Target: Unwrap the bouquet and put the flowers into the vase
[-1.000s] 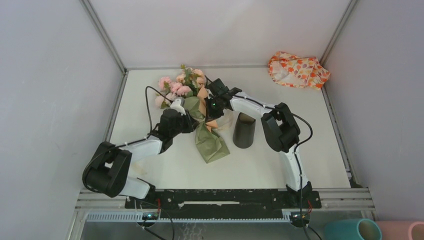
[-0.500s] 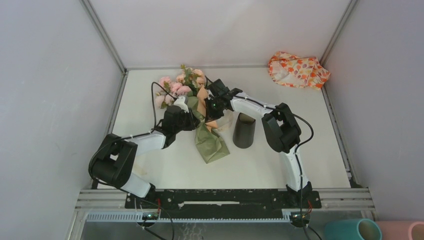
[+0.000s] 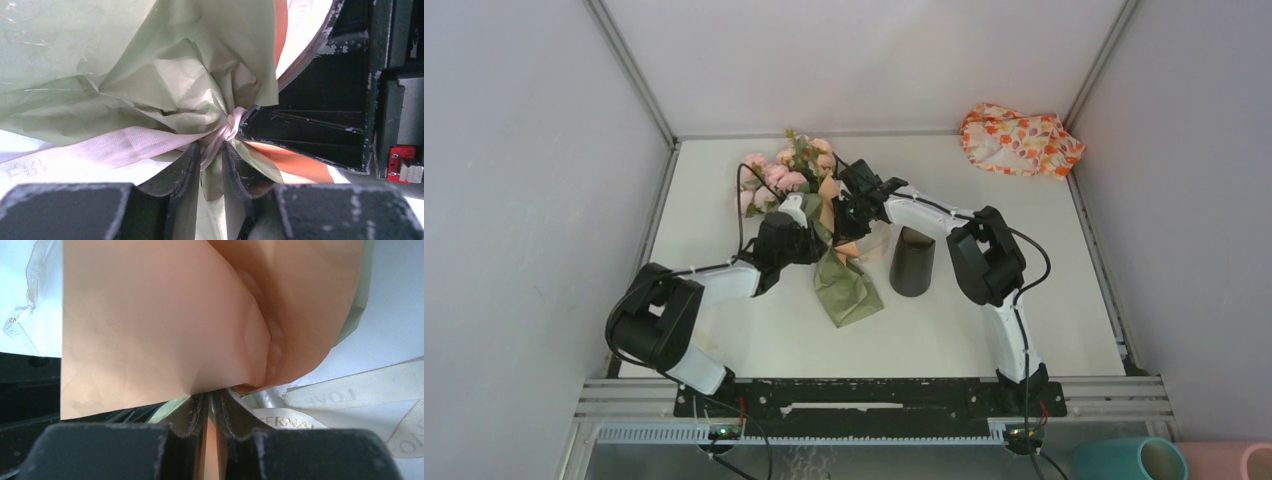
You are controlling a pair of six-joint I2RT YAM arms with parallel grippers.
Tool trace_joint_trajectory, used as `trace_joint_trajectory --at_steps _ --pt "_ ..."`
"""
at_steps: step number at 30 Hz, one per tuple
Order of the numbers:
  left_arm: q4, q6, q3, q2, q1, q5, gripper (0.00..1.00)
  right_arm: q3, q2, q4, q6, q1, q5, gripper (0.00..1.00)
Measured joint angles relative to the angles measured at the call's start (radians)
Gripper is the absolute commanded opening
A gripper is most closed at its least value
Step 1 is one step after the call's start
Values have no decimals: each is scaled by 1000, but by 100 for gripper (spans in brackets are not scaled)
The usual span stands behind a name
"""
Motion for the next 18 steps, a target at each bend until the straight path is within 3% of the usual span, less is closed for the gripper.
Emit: trace_joint_trajectory --at_steps 5,13,18 --pt "-4 0 0 0 -19 -3 26 0 0 0 0 0 0 17" --pt "-50 -1 57 71 -24 -39 1 -2 -4 0 0 3 -1 17" --pt "-105 -13 92 68 -26 -91 0 -6 -16 3 0 5 0 17"
